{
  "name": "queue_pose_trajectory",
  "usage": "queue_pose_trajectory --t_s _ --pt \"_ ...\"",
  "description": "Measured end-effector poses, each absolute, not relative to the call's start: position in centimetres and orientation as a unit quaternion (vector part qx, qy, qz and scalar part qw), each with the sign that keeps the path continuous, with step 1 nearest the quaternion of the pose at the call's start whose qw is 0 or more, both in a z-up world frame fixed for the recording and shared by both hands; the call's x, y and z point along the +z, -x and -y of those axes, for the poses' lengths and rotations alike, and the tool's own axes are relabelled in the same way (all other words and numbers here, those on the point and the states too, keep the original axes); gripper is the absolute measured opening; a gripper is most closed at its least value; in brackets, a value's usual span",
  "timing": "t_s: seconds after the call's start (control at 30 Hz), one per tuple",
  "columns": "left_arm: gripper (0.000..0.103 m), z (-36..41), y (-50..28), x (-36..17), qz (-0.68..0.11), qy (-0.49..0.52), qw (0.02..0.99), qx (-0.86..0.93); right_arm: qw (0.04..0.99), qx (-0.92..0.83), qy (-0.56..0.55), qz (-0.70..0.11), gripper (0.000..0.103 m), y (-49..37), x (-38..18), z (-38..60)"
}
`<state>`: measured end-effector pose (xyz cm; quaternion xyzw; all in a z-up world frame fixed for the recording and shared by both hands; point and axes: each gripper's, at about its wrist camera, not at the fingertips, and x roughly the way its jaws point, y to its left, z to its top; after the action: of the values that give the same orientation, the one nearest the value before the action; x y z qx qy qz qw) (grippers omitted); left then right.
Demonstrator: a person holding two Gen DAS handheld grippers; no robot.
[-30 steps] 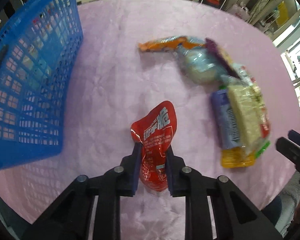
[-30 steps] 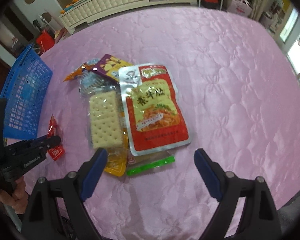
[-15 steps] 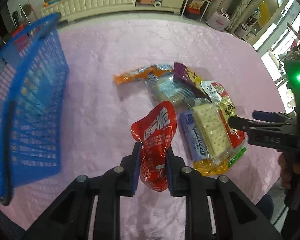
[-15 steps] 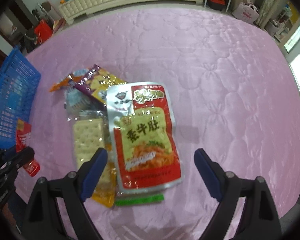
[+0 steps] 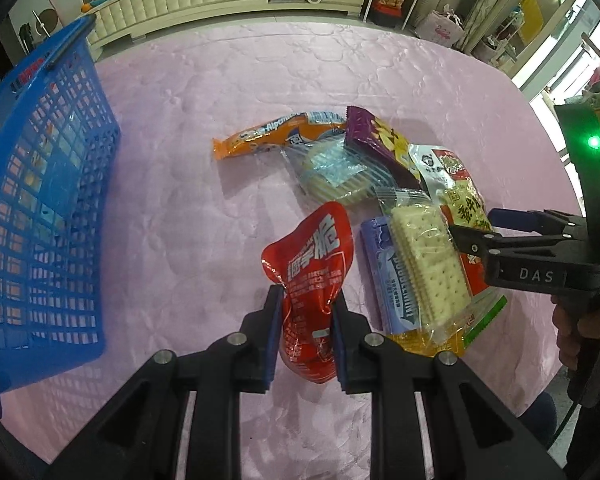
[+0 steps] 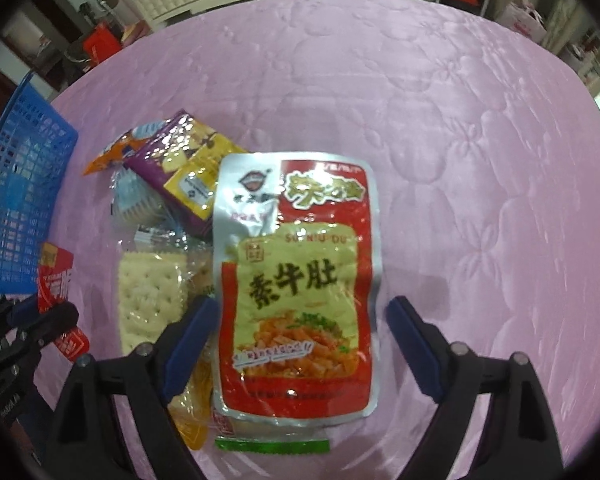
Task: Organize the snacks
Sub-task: 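Grasp the red-and-yellow beef tripe pouch with the right tool while the left holds the sachet, then carry both snacks over the basket and release the pouch from the right tool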
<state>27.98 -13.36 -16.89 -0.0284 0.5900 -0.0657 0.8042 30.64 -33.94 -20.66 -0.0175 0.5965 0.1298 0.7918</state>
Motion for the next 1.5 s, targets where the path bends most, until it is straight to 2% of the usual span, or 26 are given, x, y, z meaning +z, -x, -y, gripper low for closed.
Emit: queue_pose_trajectory --t_s 0.1,0.2,0.3,0.57,0.93,1.23,1.5 --pt "0.021 14.0 -28.2 -18.0 -0.592 0.027 0.803 -0.062 0.793 0.14 0.014 -0.592 0.074 -30.5 -20.5 34.2" --pt "0.021 14.2 -28.1 -18.4 -0.596 0.03 0.8 -0.062 0.783 0.16 -0.004 -0.601 0.051 -29.7 -20.3 34.3" --pt "0.021 14.4 -27.7 -18.4 -0.597 0.032 0.799 -0.063 0.79 0.161 -0.012 -0.592 0.043 -29.2 -19.9 34.6" --pt "0.021 14.1 -26.7 -16.2 -0.576 0.039 0.813 -0.075 0.81 0.138 -0.001 -0.57 0.041 -26.2 -17.4 34.7" --pt "0.021 11.8 -23.1 -9.9 -0.515 0.058 0.85 -0.092 0.847 0.148 0.051 -0.508 0.041 -21.6 -8.9 31.6" --pt "0.021 7.1 -19.6 -4.4 -0.465 0.05 0.881 -0.076 0.867 0.196 0.073 -0.453 0.041 -18.2 -3.6 24.9" --pt "0.021 0.8 -18.1 -2.0 -0.443 0.047 0.894 -0.044 0.867 0.245 0.107 -0.421 0.041 -18.0 -1.8 18.3"
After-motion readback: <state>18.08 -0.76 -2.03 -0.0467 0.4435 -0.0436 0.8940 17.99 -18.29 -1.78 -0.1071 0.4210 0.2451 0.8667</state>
